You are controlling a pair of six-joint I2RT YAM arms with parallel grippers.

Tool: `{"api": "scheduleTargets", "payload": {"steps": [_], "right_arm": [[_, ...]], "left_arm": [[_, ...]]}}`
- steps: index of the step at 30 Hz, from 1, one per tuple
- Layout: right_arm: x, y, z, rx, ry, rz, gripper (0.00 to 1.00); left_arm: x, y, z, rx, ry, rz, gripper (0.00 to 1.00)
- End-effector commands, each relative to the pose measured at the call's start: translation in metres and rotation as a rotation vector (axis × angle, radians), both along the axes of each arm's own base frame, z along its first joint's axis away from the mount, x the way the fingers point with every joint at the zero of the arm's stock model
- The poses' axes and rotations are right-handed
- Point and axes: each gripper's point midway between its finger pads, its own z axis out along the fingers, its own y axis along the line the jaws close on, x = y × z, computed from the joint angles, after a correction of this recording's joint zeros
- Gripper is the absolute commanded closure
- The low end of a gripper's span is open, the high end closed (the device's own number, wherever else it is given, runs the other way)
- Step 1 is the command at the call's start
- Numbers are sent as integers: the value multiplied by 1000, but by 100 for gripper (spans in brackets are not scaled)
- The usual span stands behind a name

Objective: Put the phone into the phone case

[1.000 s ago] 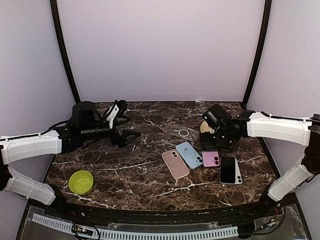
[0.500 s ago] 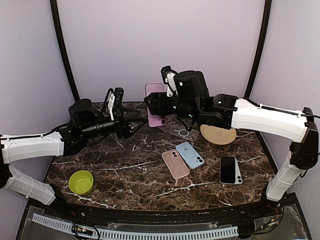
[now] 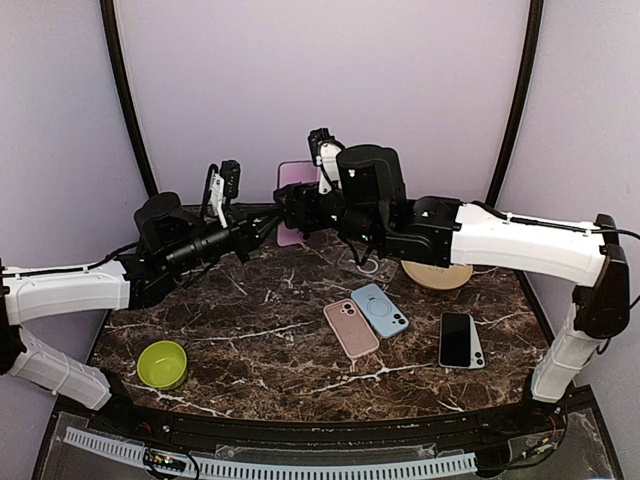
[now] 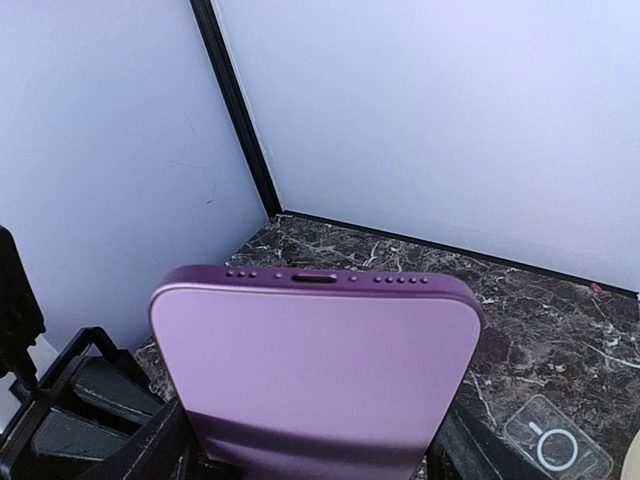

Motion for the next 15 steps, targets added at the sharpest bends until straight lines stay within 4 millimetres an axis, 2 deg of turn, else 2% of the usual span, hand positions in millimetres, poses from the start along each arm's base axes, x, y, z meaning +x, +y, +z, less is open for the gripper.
{"api": "scheduleTargets", "payload": {"steps": [1,6,8,9,11,13,15], "right_arm": [[-5,3,42,141,-65,19,76],[-8,3,38,137,-59,35,77],[-10,1,38,125,-55,47,69],[-11,-2,39,113,-56,59,60],[-15,-10,32,46,-37,93,27],[-22,-22,20,-39,10,158,3],[-32,-38,2,-120,85,233,1]], "left_arm": [[-8,-7,15,-3,-75,-37,99],[-8,-9,11,8,-80,-40,100],[-10,-9,10,22,-101,-47,100],[-11,-8,10,39,-128,-45,100],[-12,-3,7,90,-192,-22,100],[-10,1,0,181,-280,10,100],[-9,3,-13,297,-360,21,100]]}}
